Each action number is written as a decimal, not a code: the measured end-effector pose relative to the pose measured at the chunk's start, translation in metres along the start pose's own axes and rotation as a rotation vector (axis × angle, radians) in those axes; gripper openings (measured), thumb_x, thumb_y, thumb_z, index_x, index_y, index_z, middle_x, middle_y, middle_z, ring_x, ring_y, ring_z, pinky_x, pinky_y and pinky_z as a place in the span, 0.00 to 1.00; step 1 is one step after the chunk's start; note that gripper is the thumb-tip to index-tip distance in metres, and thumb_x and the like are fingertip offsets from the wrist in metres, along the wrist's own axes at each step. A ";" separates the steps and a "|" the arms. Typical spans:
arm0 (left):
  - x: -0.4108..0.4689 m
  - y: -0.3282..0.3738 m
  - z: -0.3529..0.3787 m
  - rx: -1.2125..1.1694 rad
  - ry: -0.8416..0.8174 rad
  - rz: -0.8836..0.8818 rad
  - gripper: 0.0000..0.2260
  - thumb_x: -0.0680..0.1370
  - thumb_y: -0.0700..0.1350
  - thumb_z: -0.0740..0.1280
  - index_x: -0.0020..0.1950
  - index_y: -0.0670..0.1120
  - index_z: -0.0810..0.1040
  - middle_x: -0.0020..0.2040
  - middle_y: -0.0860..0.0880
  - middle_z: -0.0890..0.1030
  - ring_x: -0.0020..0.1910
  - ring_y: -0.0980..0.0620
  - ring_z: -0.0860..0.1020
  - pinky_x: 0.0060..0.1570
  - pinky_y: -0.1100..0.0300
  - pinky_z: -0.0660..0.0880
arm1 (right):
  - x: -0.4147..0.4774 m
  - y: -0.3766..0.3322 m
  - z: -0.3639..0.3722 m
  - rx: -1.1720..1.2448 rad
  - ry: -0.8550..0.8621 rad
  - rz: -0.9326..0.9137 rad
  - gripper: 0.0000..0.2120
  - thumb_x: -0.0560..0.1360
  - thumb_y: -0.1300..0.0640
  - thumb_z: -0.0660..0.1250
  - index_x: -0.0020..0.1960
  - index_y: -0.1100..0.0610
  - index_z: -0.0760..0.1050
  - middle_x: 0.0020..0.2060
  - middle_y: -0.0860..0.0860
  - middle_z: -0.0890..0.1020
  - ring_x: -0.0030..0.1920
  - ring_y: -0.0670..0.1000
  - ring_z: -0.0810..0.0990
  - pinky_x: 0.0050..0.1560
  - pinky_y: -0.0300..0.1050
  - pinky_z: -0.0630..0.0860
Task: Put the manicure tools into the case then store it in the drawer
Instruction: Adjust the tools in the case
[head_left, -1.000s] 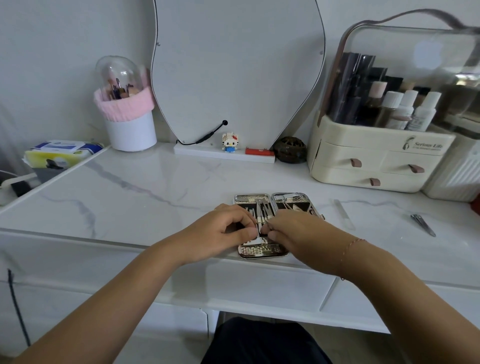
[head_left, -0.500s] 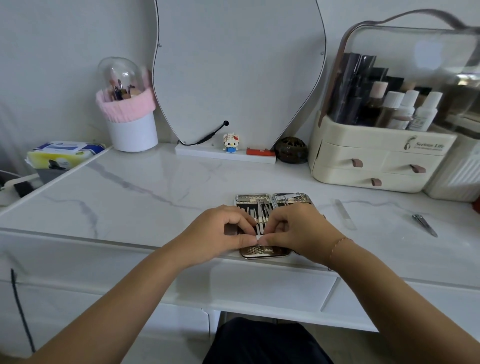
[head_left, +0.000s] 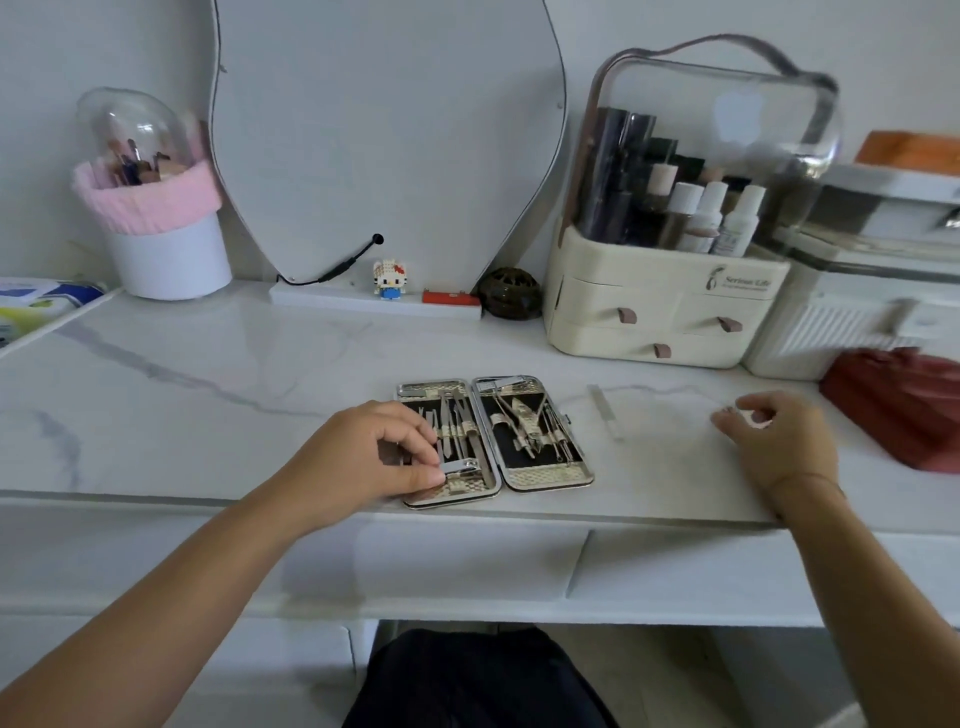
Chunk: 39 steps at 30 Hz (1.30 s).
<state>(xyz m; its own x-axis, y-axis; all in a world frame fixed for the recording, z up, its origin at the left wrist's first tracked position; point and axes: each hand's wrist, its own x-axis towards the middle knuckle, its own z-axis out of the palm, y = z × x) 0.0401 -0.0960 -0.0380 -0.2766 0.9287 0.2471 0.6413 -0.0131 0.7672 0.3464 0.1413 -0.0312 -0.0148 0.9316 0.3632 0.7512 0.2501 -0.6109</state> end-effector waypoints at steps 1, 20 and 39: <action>0.001 0.001 0.001 0.012 0.005 -0.005 0.05 0.65 0.48 0.78 0.36 0.56 0.84 0.48 0.64 0.80 0.50 0.61 0.77 0.51 0.66 0.71 | 0.004 0.006 0.000 -0.043 -0.027 0.025 0.15 0.69 0.52 0.72 0.52 0.60 0.80 0.48 0.59 0.80 0.47 0.58 0.76 0.46 0.45 0.67; 0.005 0.031 0.015 -0.048 0.160 0.083 0.14 0.67 0.56 0.72 0.52 0.56 0.82 0.53 0.60 0.80 0.57 0.64 0.74 0.58 0.70 0.67 | -0.079 -0.083 0.005 0.648 -0.400 -0.186 0.03 0.69 0.66 0.72 0.42 0.62 0.79 0.29 0.54 0.82 0.25 0.44 0.76 0.30 0.34 0.76; 0.005 0.052 0.013 -0.136 0.146 0.025 0.07 0.70 0.42 0.74 0.40 0.55 0.83 0.35 0.53 0.83 0.35 0.58 0.79 0.42 0.63 0.76 | -0.116 -0.133 0.022 1.051 -0.801 -0.090 0.08 0.74 0.69 0.64 0.50 0.63 0.79 0.33 0.56 0.83 0.33 0.50 0.81 0.39 0.40 0.80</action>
<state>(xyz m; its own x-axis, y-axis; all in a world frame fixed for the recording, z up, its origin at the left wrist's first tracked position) 0.0812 -0.0873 -0.0046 -0.3691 0.8641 0.3423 0.5491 -0.0944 0.8304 0.2337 0.0054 -0.0075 -0.6927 0.7076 0.1391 -0.1327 0.0645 -0.9891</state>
